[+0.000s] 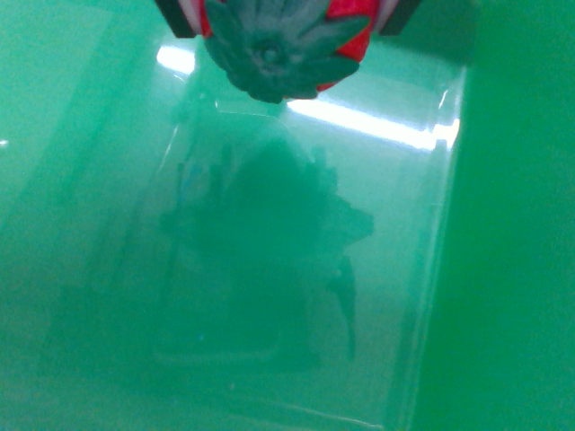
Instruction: Pick fruit
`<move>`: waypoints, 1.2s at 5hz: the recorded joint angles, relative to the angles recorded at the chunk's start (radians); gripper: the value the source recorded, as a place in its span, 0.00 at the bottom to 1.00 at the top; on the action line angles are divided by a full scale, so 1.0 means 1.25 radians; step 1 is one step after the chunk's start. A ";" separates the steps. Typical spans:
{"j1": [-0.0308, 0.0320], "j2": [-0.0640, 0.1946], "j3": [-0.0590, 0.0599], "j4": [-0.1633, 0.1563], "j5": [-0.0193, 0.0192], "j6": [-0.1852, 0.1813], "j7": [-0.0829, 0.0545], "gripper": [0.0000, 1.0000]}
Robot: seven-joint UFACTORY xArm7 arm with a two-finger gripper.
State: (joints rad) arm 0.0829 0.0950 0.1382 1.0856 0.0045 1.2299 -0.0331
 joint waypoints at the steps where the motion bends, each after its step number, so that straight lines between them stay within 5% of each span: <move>1: -0.0007 -0.013 0.000 0.025 0.0017 0.038 -0.001 1.00; 2: -0.0007 -0.013 0.000 0.025 0.0017 0.038 -0.001 1.00; 3: -0.0015 -0.025 0.000 0.051 0.0035 0.076 -0.002 1.00; 6: -0.0022 -0.037 0.001 0.075 0.0051 0.111 -0.003 1.00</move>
State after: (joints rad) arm 0.0802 0.0485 0.1391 1.1790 0.0109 1.3692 -0.0365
